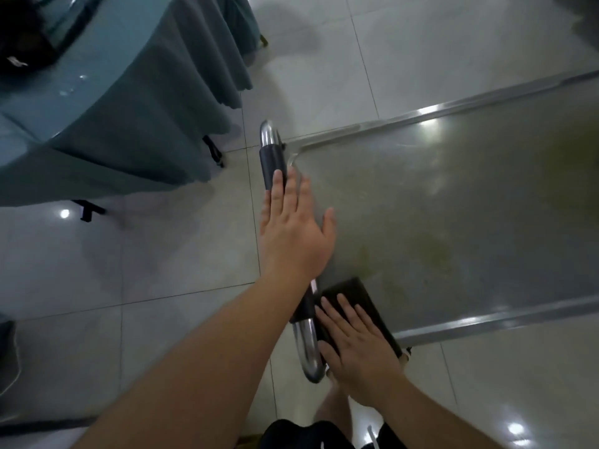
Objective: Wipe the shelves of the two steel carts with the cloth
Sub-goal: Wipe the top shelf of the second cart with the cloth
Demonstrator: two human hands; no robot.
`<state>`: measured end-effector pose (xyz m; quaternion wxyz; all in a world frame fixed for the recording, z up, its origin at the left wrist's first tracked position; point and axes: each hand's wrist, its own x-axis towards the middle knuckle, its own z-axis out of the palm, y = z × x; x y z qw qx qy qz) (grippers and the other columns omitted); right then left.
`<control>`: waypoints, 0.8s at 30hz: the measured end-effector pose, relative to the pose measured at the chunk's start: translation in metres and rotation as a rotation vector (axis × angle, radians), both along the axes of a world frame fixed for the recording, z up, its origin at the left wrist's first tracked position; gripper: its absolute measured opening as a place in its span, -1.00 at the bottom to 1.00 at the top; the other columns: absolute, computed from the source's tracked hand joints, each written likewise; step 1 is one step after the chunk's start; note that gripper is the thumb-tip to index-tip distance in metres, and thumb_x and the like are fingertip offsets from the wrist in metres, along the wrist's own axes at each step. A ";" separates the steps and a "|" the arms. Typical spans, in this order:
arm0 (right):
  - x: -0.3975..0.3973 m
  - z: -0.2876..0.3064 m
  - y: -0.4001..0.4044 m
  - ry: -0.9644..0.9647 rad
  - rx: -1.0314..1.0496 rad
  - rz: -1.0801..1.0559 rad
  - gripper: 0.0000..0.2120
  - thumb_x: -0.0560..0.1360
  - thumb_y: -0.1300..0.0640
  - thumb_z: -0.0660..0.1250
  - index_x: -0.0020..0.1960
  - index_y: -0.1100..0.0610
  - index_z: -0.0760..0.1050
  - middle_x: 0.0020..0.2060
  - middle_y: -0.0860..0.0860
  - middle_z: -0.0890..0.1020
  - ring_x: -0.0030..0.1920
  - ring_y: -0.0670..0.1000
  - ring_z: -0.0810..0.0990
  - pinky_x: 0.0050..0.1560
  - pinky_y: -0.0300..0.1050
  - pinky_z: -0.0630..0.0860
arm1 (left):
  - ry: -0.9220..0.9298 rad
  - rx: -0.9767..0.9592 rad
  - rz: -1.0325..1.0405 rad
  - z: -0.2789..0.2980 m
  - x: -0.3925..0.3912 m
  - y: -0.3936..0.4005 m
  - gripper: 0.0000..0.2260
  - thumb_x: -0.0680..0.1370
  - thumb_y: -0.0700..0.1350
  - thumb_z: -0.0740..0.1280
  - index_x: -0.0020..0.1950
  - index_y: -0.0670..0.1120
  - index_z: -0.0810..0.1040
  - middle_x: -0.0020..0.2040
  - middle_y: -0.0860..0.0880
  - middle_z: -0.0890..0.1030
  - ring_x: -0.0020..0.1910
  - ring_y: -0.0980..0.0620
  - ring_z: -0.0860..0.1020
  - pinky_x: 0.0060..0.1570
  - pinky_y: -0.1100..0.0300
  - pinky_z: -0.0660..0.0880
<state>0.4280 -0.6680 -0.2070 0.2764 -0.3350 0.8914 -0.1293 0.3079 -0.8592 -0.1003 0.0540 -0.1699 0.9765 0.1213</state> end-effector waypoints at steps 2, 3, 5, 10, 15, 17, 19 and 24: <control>-0.008 -0.004 -0.014 0.065 0.000 -0.039 -0.41 0.72 -0.24 -0.14 0.68 -0.06 0.08 0.67 -0.12 0.11 0.68 0.00 -0.01 0.59 0.08 0.01 | 0.019 0.009 -0.004 -0.002 0.003 0.002 -0.33 0.72 0.25 -0.12 0.74 -0.06 -0.16 0.74 -0.03 -0.20 0.68 0.04 -0.33 0.65 0.02 -0.29; -0.017 -0.005 -0.023 0.079 -0.019 -0.046 -0.40 0.71 -0.22 -0.17 0.69 -0.03 0.05 0.68 -0.09 0.09 0.68 0.02 -0.05 0.61 0.11 0.01 | 0.026 0.017 -0.002 -0.003 0.003 0.001 -0.34 0.72 0.24 -0.14 0.74 -0.06 -0.17 0.74 -0.04 -0.20 0.67 0.04 -0.34 0.64 0.04 -0.30; -0.046 -0.005 -0.048 0.116 -0.048 -0.049 -0.41 0.71 -0.17 -0.17 0.69 0.01 -0.01 0.69 -0.01 0.07 0.69 0.07 -0.10 0.64 0.18 0.04 | 0.031 0.030 0.007 -0.004 0.002 0.000 -0.35 0.73 0.22 -0.18 0.73 -0.08 -0.19 0.73 -0.04 -0.23 0.67 0.06 -0.36 0.63 0.06 -0.32; -0.153 -0.004 -0.116 0.239 -0.004 -0.090 -0.34 0.66 -0.09 -0.24 0.70 0.12 -0.22 0.68 0.10 -0.19 0.68 0.12 -0.18 0.65 0.17 -0.07 | 0.073 -0.046 0.012 -0.010 0.002 0.005 -0.41 0.74 0.07 -0.18 0.72 -0.16 -0.17 0.73 -0.11 -0.24 0.68 0.00 -0.32 0.65 0.03 -0.30; -0.271 -0.010 -0.170 0.237 0.071 0.004 -0.34 0.73 -0.11 -0.02 0.70 0.04 -0.24 0.69 0.01 -0.21 0.67 0.12 -0.26 0.66 0.16 -0.15 | 0.092 0.075 0.025 -0.011 -0.002 0.000 -0.38 0.74 0.14 -0.20 0.73 -0.16 -0.12 0.74 -0.11 -0.18 0.69 0.03 -0.30 0.63 0.08 -0.34; -0.293 -0.008 -0.175 0.218 0.051 0.026 -0.33 0.70 -0.14 -0.04 0.71 0.02 -0.22 0.69 -0.01 -0.19 0.67 0.10 -0.26 0.66 0.16 -0.16 | 0.097 0.074 0.017 -0.012 -0.003 -0.001 -0.37 0.74 0.15 -0.21 0.73 -0.16 -0.11 0.74 -0.11 -0.17 0.69 0.03 -0.29 0.64 0.06 -0.32; -0.295 -0.007 -0.174 0.211 0.041 0.046 -0.32 0.68 -0.17 -0.08 0.71 0.02 -0.21 0.69 -0.02 -0.18 0.67 0.09 -0.26 0.66 0.15 -0.18 | 0.097 0.062 0.025 -0.013 -0.003 0.000 -0.37 0.73 0.14 -0.20 0.73 -0.16 -0.10 0.74 -0.11 -0.16 0.69 0.02 -0.28 0.65 0.05 -0.30; -0.247 -0.003 -0.140 0.211 0.061 0.031 -0.30 0.64 -0.16 -0.10 0.70 0.02 -0.23 0.69 0.01 -0.16 0.67 0.11 -0.23 0.66 0.17 -0.15 | 0.065 0.044 0.036 -0.011 0.000 0.002 -0.37 0.72 0.13 -0.22 0.73 -0.15 -0.12 0.74 -0.11 -0.19 0.69 0.02 -0.30 0.63 0.08 -0.35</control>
